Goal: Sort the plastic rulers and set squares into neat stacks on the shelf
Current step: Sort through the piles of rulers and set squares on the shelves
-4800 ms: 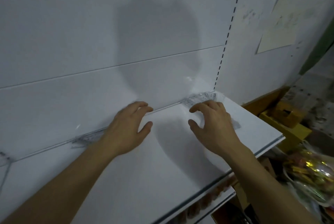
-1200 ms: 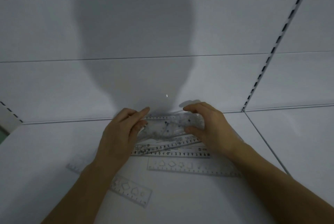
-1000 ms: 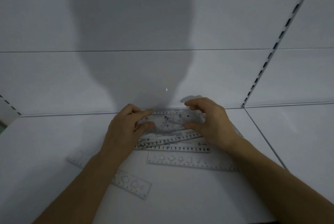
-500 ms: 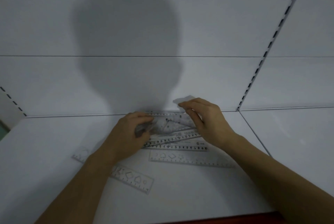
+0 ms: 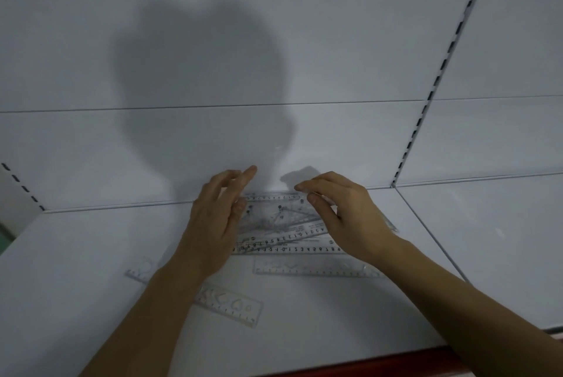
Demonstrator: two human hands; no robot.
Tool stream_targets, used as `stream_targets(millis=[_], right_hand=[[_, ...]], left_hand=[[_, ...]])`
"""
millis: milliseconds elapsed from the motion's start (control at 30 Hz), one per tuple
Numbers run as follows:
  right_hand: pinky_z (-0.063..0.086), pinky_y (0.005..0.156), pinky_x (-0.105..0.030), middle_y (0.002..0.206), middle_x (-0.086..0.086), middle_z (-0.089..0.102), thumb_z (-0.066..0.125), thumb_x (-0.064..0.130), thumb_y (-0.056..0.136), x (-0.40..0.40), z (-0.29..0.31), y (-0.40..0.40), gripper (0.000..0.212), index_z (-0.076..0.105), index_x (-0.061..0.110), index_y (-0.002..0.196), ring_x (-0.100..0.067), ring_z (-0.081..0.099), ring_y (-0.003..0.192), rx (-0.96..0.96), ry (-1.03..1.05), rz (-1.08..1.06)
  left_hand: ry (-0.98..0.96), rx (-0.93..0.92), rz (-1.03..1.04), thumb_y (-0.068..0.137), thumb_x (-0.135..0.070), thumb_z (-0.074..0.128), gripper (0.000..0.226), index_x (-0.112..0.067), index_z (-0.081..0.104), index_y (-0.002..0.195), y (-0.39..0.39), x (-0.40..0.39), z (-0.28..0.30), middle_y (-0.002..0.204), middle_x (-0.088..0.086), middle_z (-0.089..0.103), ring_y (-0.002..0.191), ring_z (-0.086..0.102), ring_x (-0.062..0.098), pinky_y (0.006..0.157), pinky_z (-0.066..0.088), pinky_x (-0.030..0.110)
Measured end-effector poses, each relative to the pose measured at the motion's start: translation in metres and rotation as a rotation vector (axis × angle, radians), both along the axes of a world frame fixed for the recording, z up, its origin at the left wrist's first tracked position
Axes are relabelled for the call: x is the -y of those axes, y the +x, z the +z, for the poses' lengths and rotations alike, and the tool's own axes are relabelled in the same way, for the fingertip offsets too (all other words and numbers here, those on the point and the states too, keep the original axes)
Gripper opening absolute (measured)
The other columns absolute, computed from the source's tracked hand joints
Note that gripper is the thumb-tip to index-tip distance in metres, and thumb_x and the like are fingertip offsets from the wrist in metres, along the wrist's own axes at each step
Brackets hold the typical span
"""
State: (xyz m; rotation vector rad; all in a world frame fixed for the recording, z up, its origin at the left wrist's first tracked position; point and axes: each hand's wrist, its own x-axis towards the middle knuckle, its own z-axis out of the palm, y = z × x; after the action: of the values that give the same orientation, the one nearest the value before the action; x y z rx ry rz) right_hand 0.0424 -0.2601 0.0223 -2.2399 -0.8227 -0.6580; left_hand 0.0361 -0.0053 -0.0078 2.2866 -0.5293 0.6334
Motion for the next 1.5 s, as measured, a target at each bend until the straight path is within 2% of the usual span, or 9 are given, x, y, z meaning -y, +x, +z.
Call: stream_targets(millis=[233, 400, 533, 767, 967, 1133, 1333, 1400, 1500], right_hand=[[0.050, 0.052, -0.016, 0.086, 0.003, 0.064, 0.040, 0.022, 0.108, 0.026, 0.015, -0.019, 0.027, 0.058, 0.026, 0.128, -0.010, 0.065, 0.054, -0.327, 0.255, -0.197], [0.055, 0.055, -0.030, 0.091, 0.000, 0.061, 0.045, 0.004, 0.101, 0.075, 0.020, -0.034, 0.042, 0.052, 0.027, 0.136, -0.017, 0.064, 0.056, -0.495, 0.314, -0.226], [0.048, 0.055, -0.022, 0.093, -0.001, 0.059, 0.042, -0.012, 0.092, 0.130, 0.020, -0.055, 0.061, 0.050, 0.023, 0.141, -0.015, 0.064, 0.059, -0.546, 0.422, -0.244], [0.055, 0.063, -0.029, 0.097, 0.000, 0.062, 0.048, -0.014, 0.093, 0.254, 0.009, -0.100, 0.068, 0.043, 0.030, 0.144, -0.020, 0.073, 0.077, -0.534, 0.546, -0.282], [0.062, 0.070, -0.036, 0.100, -0.007, 0.073, 0.056, -0.009, 0.096, 0.391, 0.003, -0.149, 0.032, 0.066, 0.013, 0.117, -0.024, 0.076, 0.080, -0.548, 0.773, -0.392], [0.056, 0.049, -0.040, 0.088, -0.011, 0.073, 0.061, 0.008, 0.099, 0.494, -0.001, -0.187, 0.001, 0.060, 0.008, 0.097, -0.032, 0.068, 0.052, -0.520, 0.838, -0.534], [0.036, 0.045, -0.016, 0.047, 0.006, 0.047, 0.047, 0.018, 0.106, 0.592, 0.000, -0.196, 0.023, 0.062, 0.009, 0.092, -0.003, 0.041, 0.041, -0.392, 0.804, -0.775], [0.033, 0.045, -0.022, 0.047, 0.005, 0.040, 0.041, 0.021, 0.108, 0.615, -0.002, -0.187, 0.030, 0.068, 0.015, 0.096, -0.010, 0.037, 0.042, -0.363, 0.746, -0.815], [0.040, 0.049, -0.034, 0.067, -0.001, 0.058, 0.042, 0.021, 0.108, 0.640, -0.006, -0.164, 0.029, 0.071, 0.022, 0.109, -0.015, 0.050, 0.052, -0.366, 0.696, -0.800]], left_hand=[[-0.017, 0.118, -0.052, 0.106, -0.031, 0.028, 0.047, -0.034, 0.035, 0.152, -0.012, 0.012, 0.016, 0.112, -0.008, 0.055, 0.103, 0.057, 0.010, 0.088, 0.047, 0.021], [0.127, -0.004, -0.052, 0.104, -0.044, 0.031, 0.049, -0.038, 0.032, 0.153, -0.015, 0.044, 0.025, 0.096, -0.017, 0.049, 0.089, 0.054, 0.007, 0.074, 0.047, 0.025], [0.142, -0.018, -0.103, 0.098, -0.065, 0.025, 0.061, -0.036, 0.036, 0.151, -0.022, 0.105, 0.037, 0.105, -0.015, 0.053, 0.099, 0.055, 0.002, 0.080, 0.049, 0.028], [0.201, 0.000, -0.188, 0.095, -0.061, 0.035, 0.062, -0.030, 0.040, 0.149, -0.034, 0.257, 0.047, 0.101, -0.019, 0.048, 0.089, 0.054, 0.000, 0.075, 0.051, 0.026], [0.237, -0.002, -0.285, 0.086, -0.065, 0.049, 0.067, -0.029, 0.044, 0.142, -0.045, 0.405, 0.042, 0.109, -0.022, 0.052, 0.100, 0.054, 0.000, 0.085, 0.049, 0.024], [0.238, -0.026, -0.395, 0.082, -0.061, 0.058, 0.065, -0.027, 0.050, 0.138, -0.049, 0.519, 0.035, 0.111, -0.019, 0.058, 0.097, 0.058, 0.004, 0.085, 0.053, 0.026], [0.309, -0.006, -0.503, 0.082, -0.068, 0.053, 0.068, -0.030, 0.047, 0.139, -0.036, 0.615, 0.051, 0.112, -0.022, 0.057, 0.101, 0.060, 0.003, 0.084, 0.055, 0.029], [0.324, -0.001, -0.507, 0.082, -0.067, 0.055, 0.067, -0.031, 0.047, 0.139, -0.025, 0.636, 0.058, 0.111, -0.024, 0.055, 0.099, 0.058, 0.000, 0.083, 0.055, 0.028], [0.355, 0.022, -0.499, 0.084, -0.063, 0.061, 0.064, -0.029, 0.050, 0.137, -0.003, 0.659, 0.064, 0.111, -0.024, 0.051, 0.096, 0.053, -0.011, 0.078, 0.051, 0.024]])
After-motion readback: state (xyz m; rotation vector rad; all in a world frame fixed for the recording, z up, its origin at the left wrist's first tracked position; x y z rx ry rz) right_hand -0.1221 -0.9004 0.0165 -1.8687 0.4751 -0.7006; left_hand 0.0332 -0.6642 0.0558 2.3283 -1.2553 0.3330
